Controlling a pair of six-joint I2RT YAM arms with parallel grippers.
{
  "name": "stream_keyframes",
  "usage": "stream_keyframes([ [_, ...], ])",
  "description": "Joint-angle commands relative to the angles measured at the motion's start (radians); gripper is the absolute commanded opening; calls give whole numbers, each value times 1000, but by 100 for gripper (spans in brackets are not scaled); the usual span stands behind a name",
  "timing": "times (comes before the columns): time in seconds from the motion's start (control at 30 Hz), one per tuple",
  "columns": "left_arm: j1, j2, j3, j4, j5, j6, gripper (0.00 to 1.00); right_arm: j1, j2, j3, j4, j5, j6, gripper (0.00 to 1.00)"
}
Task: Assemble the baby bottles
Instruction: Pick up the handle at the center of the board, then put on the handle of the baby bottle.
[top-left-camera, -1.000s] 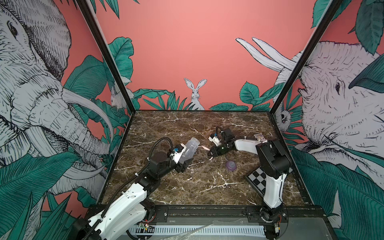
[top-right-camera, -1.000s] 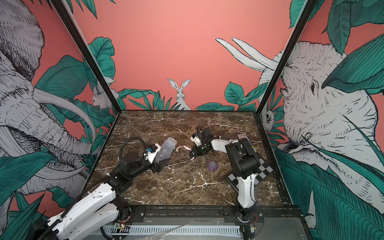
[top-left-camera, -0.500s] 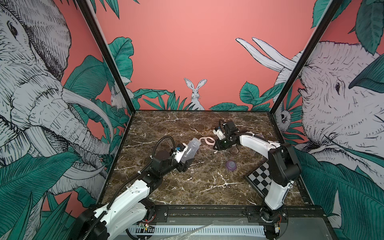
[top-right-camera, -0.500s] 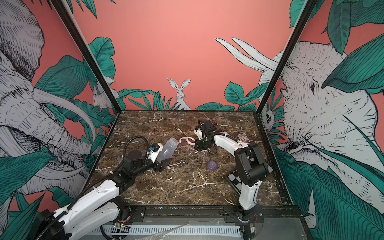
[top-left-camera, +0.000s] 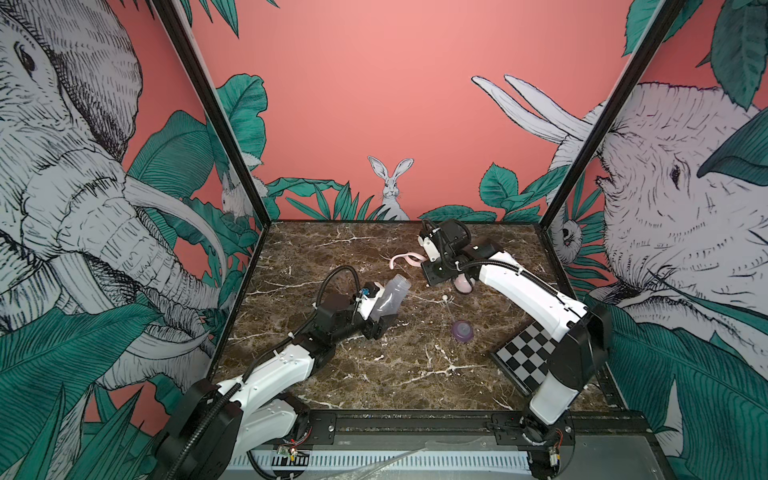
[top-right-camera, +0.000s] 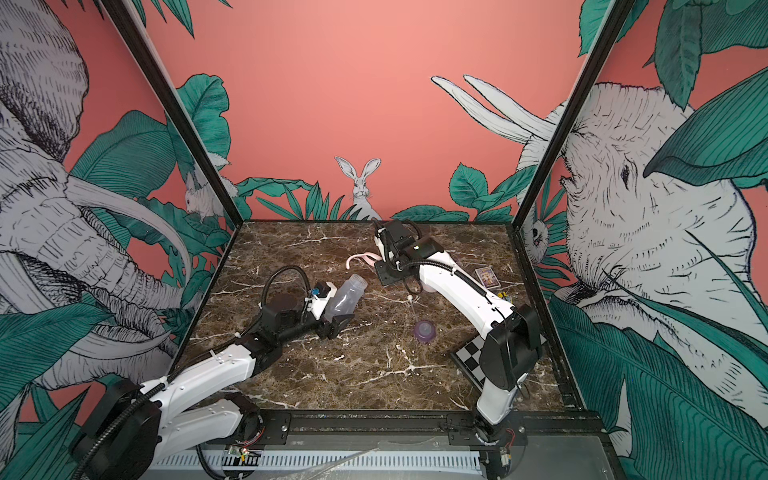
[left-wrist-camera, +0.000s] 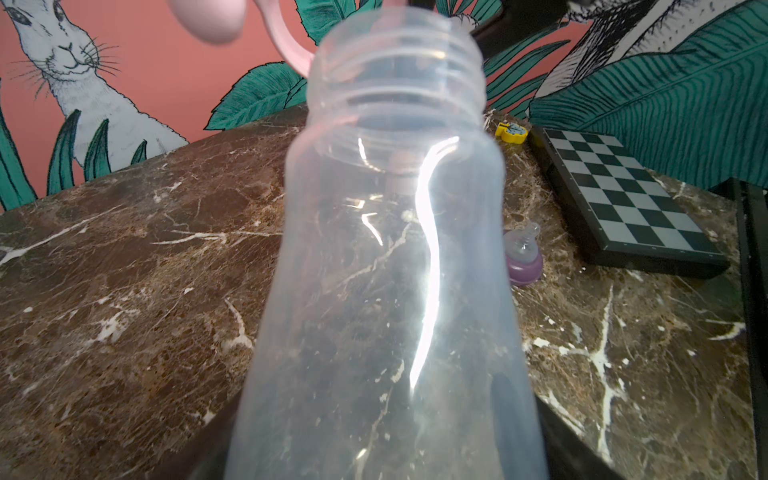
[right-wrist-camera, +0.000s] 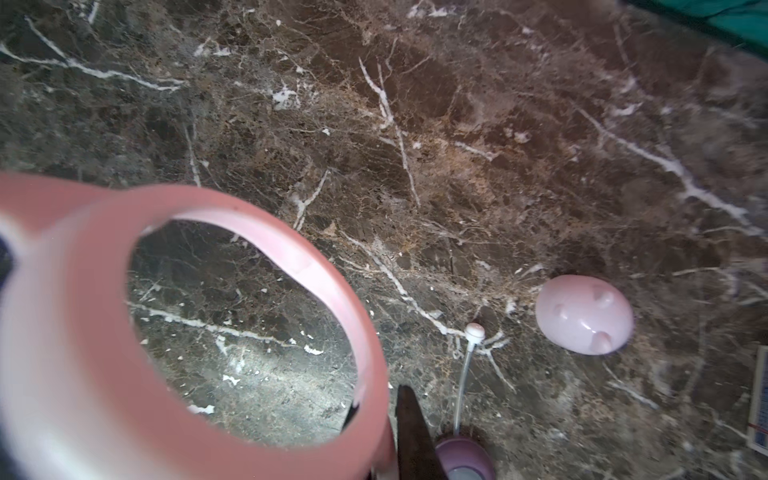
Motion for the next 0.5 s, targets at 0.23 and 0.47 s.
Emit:
stream_keyframes([
  [0.23,-24,65,98,89,1,-31,56,134,-13,23,-72,333,57,13],
  [0.47,-32,85,110,97,-25,-43,56,201,-68,-9,-11,434,87,13],
])
